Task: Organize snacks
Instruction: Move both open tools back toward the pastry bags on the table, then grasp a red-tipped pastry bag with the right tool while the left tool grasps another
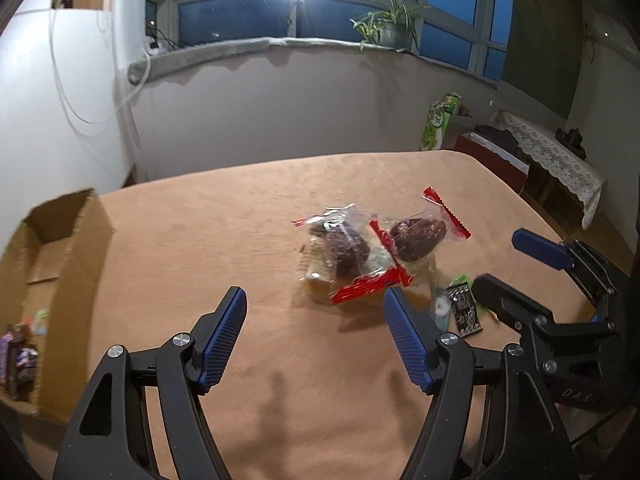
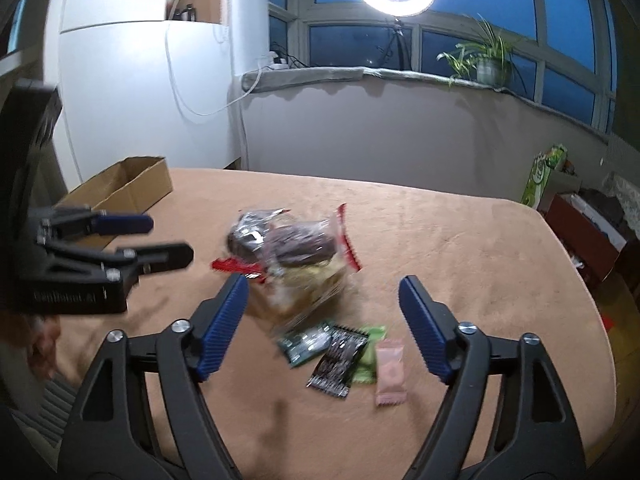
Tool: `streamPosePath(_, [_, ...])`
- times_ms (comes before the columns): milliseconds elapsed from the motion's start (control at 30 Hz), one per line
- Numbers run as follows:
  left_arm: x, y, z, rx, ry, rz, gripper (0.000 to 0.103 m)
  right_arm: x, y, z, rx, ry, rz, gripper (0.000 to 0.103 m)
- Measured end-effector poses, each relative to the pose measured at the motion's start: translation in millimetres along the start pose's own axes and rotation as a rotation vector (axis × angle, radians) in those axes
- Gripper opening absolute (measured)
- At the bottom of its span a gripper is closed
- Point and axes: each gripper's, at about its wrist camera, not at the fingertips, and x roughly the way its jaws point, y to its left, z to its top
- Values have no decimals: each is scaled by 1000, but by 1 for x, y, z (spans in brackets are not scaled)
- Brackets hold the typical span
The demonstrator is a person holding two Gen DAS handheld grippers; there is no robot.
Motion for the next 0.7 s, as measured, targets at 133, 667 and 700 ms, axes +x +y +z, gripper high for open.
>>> streamPosePath(133, [19, -1, 2, -15, 25, -18, 71, 14, -13, 10, 40, 11, 38, 81])
streamPosePath(667, [49, -4, 10, 0, 37, -73, 71, 68, -16, 30, 65, 96, 169, 81])
streamPosePath(700, [51, -4, 11, 3, 38, -74, 71, 70, -17, 29, 66, 101, 175, 81])
